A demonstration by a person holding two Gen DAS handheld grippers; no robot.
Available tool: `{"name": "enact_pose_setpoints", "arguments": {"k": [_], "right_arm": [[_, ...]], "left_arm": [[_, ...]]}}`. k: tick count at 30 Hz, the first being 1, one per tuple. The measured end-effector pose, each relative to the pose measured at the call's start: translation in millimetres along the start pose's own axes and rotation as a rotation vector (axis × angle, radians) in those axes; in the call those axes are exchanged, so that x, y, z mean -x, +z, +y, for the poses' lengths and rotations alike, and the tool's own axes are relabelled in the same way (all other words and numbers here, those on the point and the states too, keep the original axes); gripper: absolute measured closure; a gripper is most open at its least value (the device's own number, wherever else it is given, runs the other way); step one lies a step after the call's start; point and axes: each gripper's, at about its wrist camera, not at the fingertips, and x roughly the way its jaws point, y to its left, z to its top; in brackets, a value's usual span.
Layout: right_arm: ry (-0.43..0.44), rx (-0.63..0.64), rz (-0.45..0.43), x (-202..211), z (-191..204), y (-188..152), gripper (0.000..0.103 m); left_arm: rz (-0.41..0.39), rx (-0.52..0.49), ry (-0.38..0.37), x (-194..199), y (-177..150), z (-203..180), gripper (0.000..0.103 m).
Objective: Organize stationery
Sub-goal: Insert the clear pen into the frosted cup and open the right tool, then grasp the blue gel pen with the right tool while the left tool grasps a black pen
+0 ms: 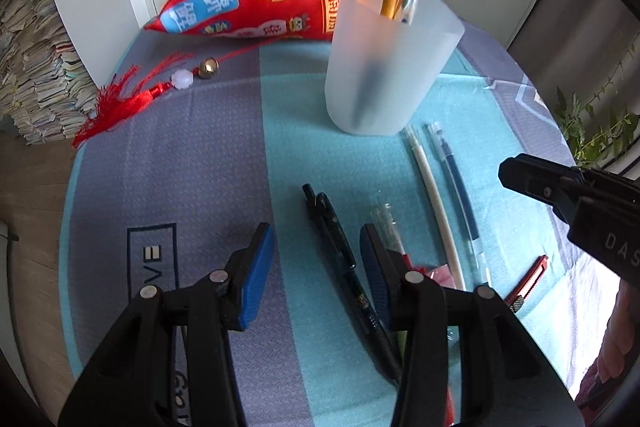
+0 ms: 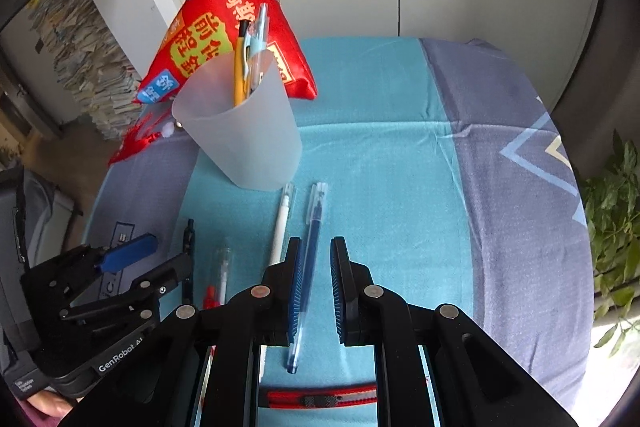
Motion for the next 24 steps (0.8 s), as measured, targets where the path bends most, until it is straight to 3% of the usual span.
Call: {"name": "enact_pose_setpoints", "arguments": {"k": [6, 14, 18, 24], "right_arm": [[0.004, 0.012, 0.033, -8.4, 1.5, -6.4, 0.09], [0.0, 0.026, 0.067, -17.0, 5.2, -12.5, 0.09], [0.002, 0.023, 0.077, -21.9, 5.8, -12.2, 0.09], [-0.006, 0.026, 0.122, -38.3, 8.8, -11.0, 0.09]], "left_arm": [[0.015, 0.0, 0.01, -6.8, 0.4, 3.2, 0.077], [0.017, -0.051, 0.001, -3.7, -4.8, 3.0, 0.078], [0.016, -0.062, -0.034, 0.5, -8.7, 5.0, 0.087], [0.006, -0.115, -0.023, 4.1, -16.2, -2.1, 0.089]]}}
